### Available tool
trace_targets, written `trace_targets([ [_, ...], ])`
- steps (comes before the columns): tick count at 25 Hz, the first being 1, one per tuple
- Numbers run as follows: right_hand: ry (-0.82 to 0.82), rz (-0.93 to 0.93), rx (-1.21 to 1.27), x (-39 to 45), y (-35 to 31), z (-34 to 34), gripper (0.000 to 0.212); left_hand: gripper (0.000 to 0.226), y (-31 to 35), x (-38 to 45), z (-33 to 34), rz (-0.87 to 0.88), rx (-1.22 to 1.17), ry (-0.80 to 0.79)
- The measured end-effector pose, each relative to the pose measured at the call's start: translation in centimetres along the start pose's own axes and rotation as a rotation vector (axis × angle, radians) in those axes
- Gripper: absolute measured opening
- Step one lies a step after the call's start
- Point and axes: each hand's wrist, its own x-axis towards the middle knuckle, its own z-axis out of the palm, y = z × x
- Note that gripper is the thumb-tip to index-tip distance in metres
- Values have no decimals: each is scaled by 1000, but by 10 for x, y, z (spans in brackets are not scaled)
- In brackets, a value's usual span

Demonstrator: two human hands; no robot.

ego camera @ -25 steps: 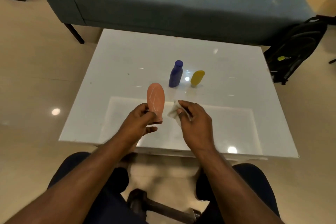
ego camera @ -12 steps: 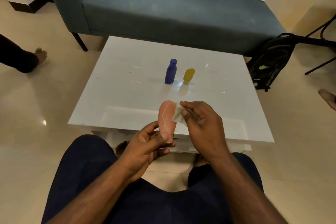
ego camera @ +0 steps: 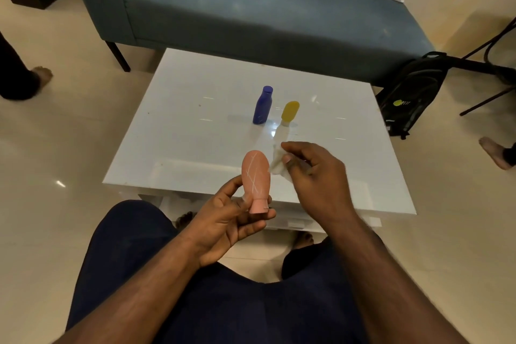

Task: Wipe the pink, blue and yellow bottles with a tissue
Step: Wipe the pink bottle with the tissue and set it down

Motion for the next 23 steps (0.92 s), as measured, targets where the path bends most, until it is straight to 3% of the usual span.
trace_targets([
  [3, -110, -123, -134, 3, -4, 10, 24, 61, -2, 2, 0, -5, 17, -2],
  [6, -169, -113, -223, -5, -3, 16, 28, 61, -2, 4, 0, -10, 29, 20],
  [13, -136, -114, -261, 1, -5, 17, 31, 55, -5, 6, 0, -15, 61, 32],
  [16, -267, -239, -369, -9, -9, 21, 38, 53, -6, 6, -4, -4, 54, 56],
  [20, -158, -193, -317, 0, 1, 15, 33, 56, -7, 5, -5, -23, 63, 14],
  [23, -222, -275, -376, -11, -8, 21, 39, 54, -8, 6, -3, -12, 70, 32],
])
